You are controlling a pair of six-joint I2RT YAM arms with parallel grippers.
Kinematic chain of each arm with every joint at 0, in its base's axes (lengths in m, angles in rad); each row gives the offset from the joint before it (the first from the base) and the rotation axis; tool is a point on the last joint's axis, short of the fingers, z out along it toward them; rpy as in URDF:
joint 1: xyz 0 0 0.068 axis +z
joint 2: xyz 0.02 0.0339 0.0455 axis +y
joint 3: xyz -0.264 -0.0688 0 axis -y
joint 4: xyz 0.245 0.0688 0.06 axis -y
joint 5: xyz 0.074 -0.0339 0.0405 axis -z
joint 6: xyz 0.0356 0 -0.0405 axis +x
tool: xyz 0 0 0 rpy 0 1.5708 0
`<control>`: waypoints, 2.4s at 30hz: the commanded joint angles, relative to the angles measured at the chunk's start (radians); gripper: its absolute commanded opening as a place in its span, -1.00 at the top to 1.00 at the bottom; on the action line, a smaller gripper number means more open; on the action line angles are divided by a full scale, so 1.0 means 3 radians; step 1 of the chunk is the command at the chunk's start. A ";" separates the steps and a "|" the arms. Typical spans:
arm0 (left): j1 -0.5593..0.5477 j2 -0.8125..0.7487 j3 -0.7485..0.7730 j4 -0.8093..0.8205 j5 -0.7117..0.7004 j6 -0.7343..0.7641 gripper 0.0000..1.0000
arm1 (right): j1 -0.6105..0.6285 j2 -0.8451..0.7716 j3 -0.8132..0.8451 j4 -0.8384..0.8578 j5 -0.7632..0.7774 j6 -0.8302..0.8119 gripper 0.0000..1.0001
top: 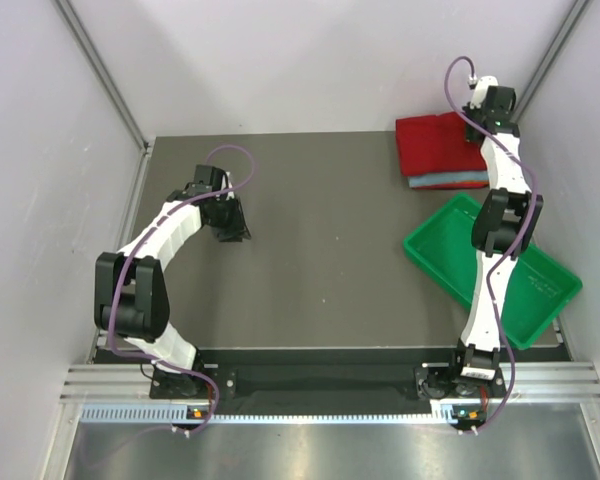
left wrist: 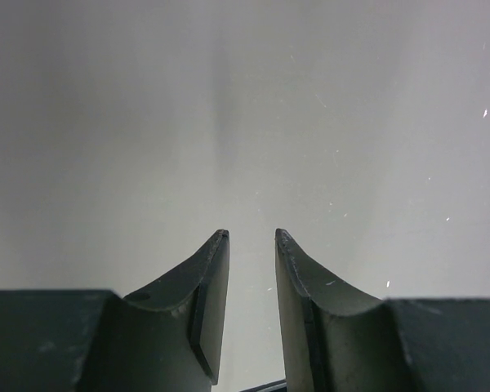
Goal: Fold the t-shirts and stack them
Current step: Neatly place the folded tshirt to the corner
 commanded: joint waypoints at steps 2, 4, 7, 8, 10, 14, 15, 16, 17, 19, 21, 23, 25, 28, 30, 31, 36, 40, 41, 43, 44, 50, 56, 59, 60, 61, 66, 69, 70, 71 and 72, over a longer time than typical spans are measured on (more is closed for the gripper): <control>0.0009 -0.0031 0.0034 0.0104 0.0072 0.0027 0.31 | 0.0007 -0.0346 -0.0104 0.0318 0.0148 -0.0023 1.00; 0.0009 -0.0051 0.0024 0.0115 0.0087 0.0027 0.31 | 0.0002 -0.0403 -0.0201 0.0378 0.0229 -0.0064 1.00; 0.0009 -0.0072 0.0004 0.0161 0.0133 0.0022 0.31 | 0.0007 -0.0454 -0.0350 0.0481 0.0260 -0.0054 1.00; 0.0009 -0.0072 0.0004 0.0166 0.0144 0.0027 0.31 | 0.0007 -0.0439 -0.0329 0.0481 0.0250 -0.0054 1.00; 0.0009 -0.0067 0.0014 0.0156 0.0164 0.0022 0.31 | 0.0012 -0.0408 -0.0324 0.0542 0.0250 -0.0064 1.00; 0.0009 -0.0067 0.0009 0.0161 0.0184 0.0027 0.31 | 0.0007 -0.0347 -0.0263 0.0604 0.0388 -0.0084 0.53; 0.0009 -0.0052 0.0009 0.0161 0.0190 0.0027 0.31 | 0.0007 -0.0357 -0.0268 0.0629 0.0439 -0.0044 0.42; 0.0009 -0.0056 0.0014 0.0161 0.0210 0.0027 0.31 | 0.0007 -0.0367 -0.0288 0.0640 0.0546 -0.0003 0.31; 0.0009 -0.0057 0.0019 0.0171 0.0235 0.0027 0.31 | 0.0007 -0.0438 -0.0379 0.0655 0.0582 0.0038 0.22; 0.0009 -0.0072 0.0029 0.0171 0.0256 0.0027 0.31 | 0.0001 -0.0551 -0.0548 0.0721 0.0644 0.0130 0.15; 0.0004 -0.0107 0.0034 0.0186 0.0302 0.0022 0.31 | 0.0007 -0.0735 -0.0728 0.0722 0.0649 0.0166 -0.08; 0.0009 -0.0128 0.0034 0.0191 0.0343 0.0012 0.31 | 0.0007 -0.0933 -0.0865 0.0716 0.0669 0.0217 -0.27; 0.0009 -0.0138 0.0055 0.0176 0.0404 0.0022 0.31 | 0.0001 -0.1067 -0.0968 0.0691 0.0695 0.0299 -0.31; 0.0009 -0.0154 0.0050 0.0207 0.0603 0.0032 0.29 | 0.0007 -0.1272 -0.1157 0.0589 0.0726 0.0447 -0.43; 0.0009 -0.0179 0.0034 0.0227 0.0670 0.0027 0.29 | 0.0001 -0.1384 -0.1295 0.0517 0.0711 0.0549 -0.51; 0.0009 -0.0194 0.0034 0.0232 0.0680 0.0022 0.28 | 0.0001 -0.1415 -0.1341 0.0502 0.0624 0.0575 -0.49; 0.0009 -0.0266 -0.0017 0.0263 0.0721 0.0022 0.28 | 0.0012 -0.1456 -0.1556 0.0476 0.0537 0.0657 0.13; 0.0009 -0.0231 -0.0007 0.0268 0.0742 0.0017 0.28 | 0.0007 -0.1334 -0.1623 0.0456 0.0455 0.0683 0.56; 0.0009 -0.0220 -0.0002 0.0263 0.0757 0.0017 0.28 | 0.0007 -0.1273 -0.1648 0.0445 0.0485 0.0678 0.58; 0.0009 -0.0200 0.0004 0.0253 0.0757 0.0017 0.28 | -0.0019 -0.1211 -0.1664 0.0400 0.0562 0.0688 0.59; 0.0009 -0.0195 0.0009 0.0253 0.0747 0.0017 0.28 | -0.0034 -0.1160 -0.1689 0.0359 0.0623 0.0698 0.60; 0.0009 -0.0123 0.0004 0.0253 0.0808 0.0017 0.27 | -0.0085 -0.1129 -0.1843 0.0328 0.0756 0.0642 0.61; 0.0009 -0.0225 -0.0012 0.0248 0.0762 0.0017 0.26 | -0.0080 -0.1323 -0.1700 0.0057 0.1058 0.0728 0.62; 0.0004 -0.0327 0.0009 0.0258 0.0803 0.0017 0.25 | -0.0055 -0.1537 -0.1654 -0.0188 0.1130 0.0917 0.61; -0.0001 -0.0383 0.0024 0.0258 0.0803 0.0017 0.24 | -0.0040 -0.1599 -0.1664 -0.0224 0.1094 0.0994 0.60; -0.0006 -0.0424 0.0024 0.0263 0.0793 0.0012 0.24 | 0.0011 -0.1670 -0.1719 -0.0235 0.0932 0.1030 0.60; -0.0006 -0.0573 -0.0017 0.0355 0.0829 0.0001 0.23 | 0.0216 -0.1998 -0.2006 0.0051 0.0216 0.1193 0.62; -0.0006 -0.0609 -0.0037 0.0330 0.0824 0.0022 0.23 | 0.0344 -0.1988 -0.2195 0.0383 -0.0183 0.1281 0.77; -0.0006 -0.0619 -0.0052 0.0340 0.0809 0.0027 0.23 | 0.0415 -0.1958 -0.2246 0.0455 -0.0361 0.1306 0.78; -0.0006 -0.0649 -0.0063 0.0365 0.0803 0.0017 0.23 | 0.0441 -0.1881 -0.2257 0.0607 -0.0444 0.1352 0.79; -0.0006 -0.0650 -0.0063 0.0386 0.0798 0.0012 0.22 | 0.0477 -0.1835 -0.2252 0.0649 -0.0516 0.1378 0.80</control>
